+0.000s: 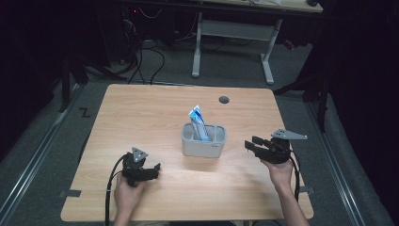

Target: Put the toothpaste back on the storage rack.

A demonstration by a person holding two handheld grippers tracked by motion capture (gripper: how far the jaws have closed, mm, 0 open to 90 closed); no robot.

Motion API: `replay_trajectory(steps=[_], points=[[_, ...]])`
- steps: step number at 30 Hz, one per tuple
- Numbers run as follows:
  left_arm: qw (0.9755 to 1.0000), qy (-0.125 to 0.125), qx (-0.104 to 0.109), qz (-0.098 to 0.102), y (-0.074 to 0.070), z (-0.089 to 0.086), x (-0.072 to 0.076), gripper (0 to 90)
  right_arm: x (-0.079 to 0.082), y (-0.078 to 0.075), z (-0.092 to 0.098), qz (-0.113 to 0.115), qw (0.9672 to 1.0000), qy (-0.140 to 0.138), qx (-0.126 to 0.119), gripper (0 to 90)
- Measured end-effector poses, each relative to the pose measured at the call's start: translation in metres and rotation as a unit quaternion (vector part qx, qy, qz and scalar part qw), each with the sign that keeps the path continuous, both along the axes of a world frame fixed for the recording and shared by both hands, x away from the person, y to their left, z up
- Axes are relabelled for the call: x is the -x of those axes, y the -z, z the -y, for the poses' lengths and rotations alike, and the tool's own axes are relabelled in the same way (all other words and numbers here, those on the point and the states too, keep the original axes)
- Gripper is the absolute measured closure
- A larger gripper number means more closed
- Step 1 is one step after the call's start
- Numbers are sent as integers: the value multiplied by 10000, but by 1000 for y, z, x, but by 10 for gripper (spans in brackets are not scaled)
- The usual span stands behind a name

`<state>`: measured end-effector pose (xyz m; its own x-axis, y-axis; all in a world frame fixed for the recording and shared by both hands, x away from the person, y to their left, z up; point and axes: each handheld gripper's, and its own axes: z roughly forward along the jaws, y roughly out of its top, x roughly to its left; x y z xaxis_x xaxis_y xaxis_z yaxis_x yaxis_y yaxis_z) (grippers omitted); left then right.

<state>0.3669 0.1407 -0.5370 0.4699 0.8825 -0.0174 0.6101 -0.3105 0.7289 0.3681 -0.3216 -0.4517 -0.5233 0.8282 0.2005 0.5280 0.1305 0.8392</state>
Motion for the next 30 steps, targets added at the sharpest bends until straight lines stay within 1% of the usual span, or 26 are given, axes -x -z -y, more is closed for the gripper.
replay_trajectory(steps=[14,22,30], points=[[10000,3,-10,0,0,0,0,155,-4,16,-6,-143,9997,15,176,526],[10000,6,-9,-5,0,0,0,154,-5,20,-11,-144,9996,-26,252,526],[10000,-3,-2,5,0,0,0,155,-7,31,-13,-172,9993,6,330,520]])
